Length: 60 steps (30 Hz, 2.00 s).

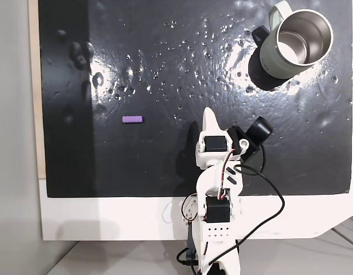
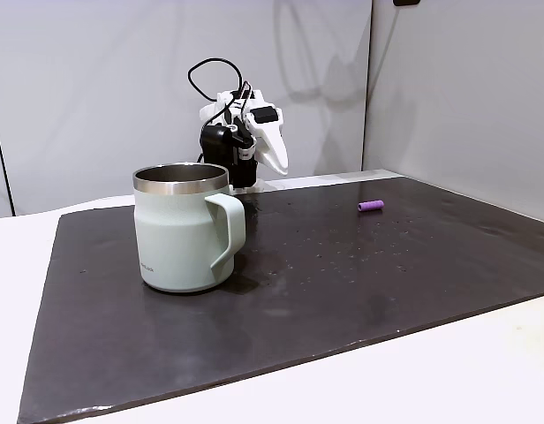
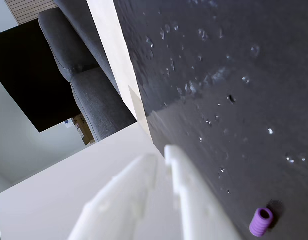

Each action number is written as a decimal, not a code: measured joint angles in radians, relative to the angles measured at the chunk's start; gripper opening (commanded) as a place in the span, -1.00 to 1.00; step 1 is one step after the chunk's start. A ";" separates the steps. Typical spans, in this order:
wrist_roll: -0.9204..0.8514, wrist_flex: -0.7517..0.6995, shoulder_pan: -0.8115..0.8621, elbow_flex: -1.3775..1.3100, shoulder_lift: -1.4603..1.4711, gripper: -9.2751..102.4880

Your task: Grasp a pengrip and put it in the cup.

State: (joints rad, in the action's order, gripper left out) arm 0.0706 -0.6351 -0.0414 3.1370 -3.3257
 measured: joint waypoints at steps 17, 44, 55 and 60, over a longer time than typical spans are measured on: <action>-0.049 -0.075 -0.078 -0.043 -0.002 -0.83; 0.318 -0.854 -0.448 -1.445 1.236 -0.52; 0.474 -0.853 -0.508 -1.529 1.519 -0.43; 0.503 -0.850 -0.560 -1.559 1.612 -0.44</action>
State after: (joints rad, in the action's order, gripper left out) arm 0.5737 -1.4849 -0.6013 1.5785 -1.7135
